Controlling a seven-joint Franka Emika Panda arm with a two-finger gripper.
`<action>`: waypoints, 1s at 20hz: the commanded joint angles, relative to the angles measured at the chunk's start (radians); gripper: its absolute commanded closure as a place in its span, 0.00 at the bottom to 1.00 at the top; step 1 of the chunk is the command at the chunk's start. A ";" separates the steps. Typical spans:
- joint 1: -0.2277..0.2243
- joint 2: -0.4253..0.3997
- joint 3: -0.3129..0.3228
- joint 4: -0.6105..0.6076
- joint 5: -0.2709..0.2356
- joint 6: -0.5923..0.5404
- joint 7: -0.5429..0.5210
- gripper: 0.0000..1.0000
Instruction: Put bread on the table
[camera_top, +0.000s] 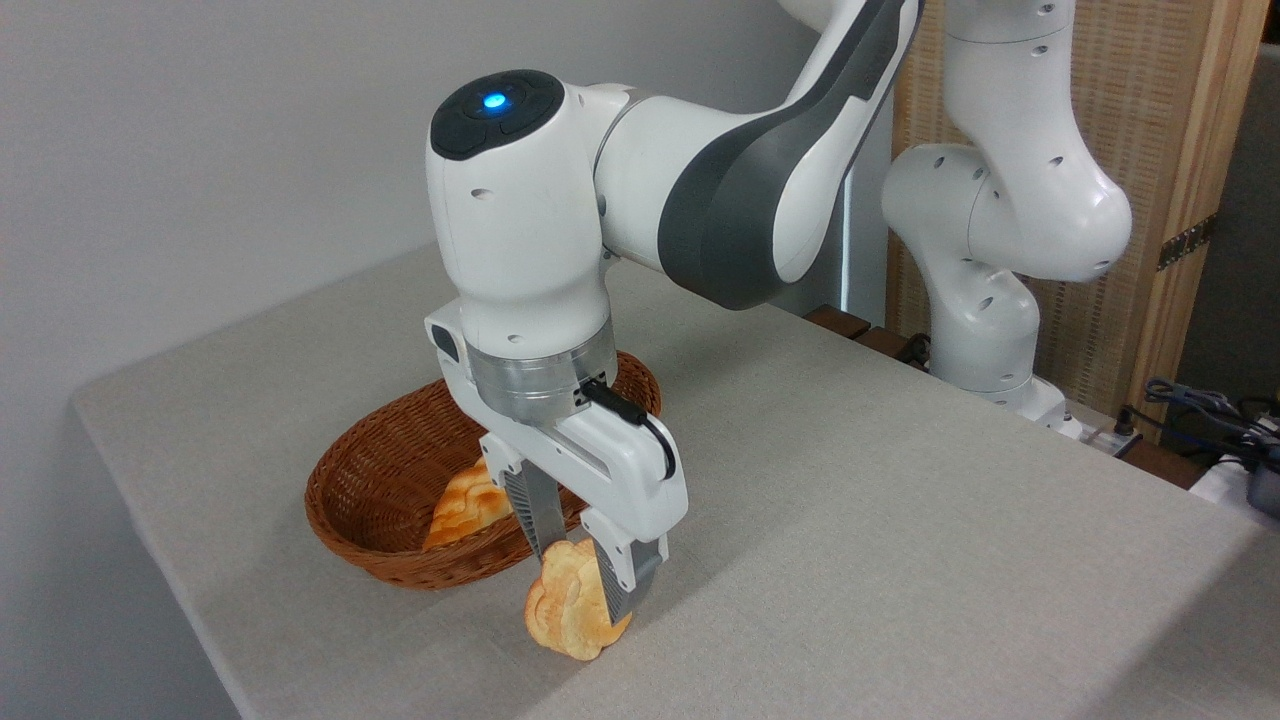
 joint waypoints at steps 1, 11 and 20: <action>-0.009 -0.011 0.011 0.009 0.005 -0.016 0.012 0.00; -0.018 -0.041 -0.004 0.100 -0.014 -0.017 0.002 0.00; -0.027 -0.051 -0.145 0.170 -0.002 -0.017 -0.114 0.00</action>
